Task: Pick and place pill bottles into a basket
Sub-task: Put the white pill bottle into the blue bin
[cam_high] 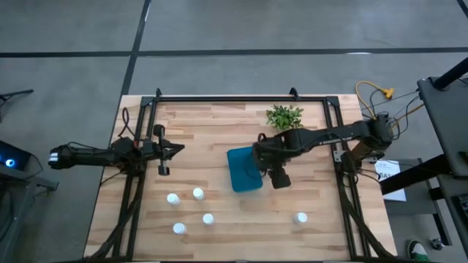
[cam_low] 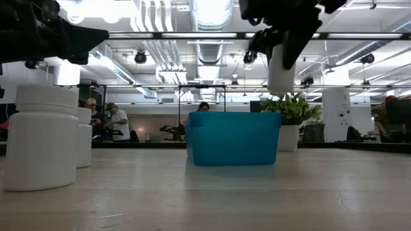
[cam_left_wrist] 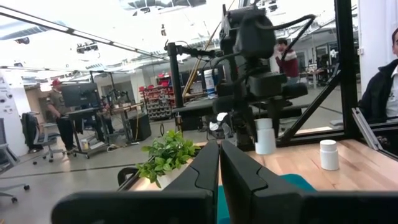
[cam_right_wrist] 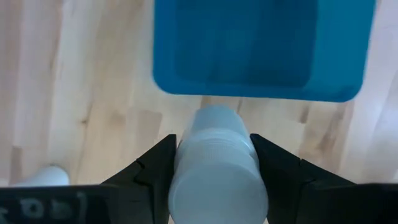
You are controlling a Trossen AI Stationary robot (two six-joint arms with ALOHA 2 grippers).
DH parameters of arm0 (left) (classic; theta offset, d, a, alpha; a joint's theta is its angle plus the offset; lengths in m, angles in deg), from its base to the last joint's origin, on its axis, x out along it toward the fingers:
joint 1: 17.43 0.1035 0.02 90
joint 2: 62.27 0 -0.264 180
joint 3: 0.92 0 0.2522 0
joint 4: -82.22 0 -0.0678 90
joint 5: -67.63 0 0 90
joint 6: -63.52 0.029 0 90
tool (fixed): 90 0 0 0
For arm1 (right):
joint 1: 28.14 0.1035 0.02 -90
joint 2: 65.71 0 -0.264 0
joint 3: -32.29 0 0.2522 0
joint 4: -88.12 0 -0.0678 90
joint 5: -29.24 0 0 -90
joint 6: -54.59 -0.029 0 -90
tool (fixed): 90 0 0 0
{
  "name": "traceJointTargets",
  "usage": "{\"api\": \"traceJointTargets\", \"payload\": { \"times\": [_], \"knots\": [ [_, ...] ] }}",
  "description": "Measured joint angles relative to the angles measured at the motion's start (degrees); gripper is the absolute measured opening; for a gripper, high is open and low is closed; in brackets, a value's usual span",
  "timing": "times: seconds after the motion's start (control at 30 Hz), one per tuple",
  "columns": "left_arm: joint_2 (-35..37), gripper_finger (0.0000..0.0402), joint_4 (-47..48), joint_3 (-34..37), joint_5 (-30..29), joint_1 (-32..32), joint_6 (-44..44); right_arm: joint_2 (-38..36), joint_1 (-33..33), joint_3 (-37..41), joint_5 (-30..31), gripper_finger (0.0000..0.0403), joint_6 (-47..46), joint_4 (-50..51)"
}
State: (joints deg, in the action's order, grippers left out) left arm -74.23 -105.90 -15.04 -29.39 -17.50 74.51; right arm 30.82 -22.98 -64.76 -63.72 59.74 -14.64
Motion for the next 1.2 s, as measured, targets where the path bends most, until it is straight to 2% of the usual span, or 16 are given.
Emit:
{"api": "traceJointTargets", "payload": {
  "times": [0.7,1.0,1.2],
  "knots": [
    [-0.05,0.0,-0.07,0.0,-0.97,-0.01,0.03,6.46,-9.41,-0.18,0.11,0.0165,9.07,-4.48],
    [-0.08,0.0,0.0,0.0,-1.03,0.0,0.47,13.45,-11.05,-10.33,0.01,0.0165,11.9,-2.67],
    [0.01,0.0,0.14,0.0,-1.03,0.0,0.43,21.43,-11.27,-17.23,0.04,0.0165,12.88,3.66]
  ]
}}
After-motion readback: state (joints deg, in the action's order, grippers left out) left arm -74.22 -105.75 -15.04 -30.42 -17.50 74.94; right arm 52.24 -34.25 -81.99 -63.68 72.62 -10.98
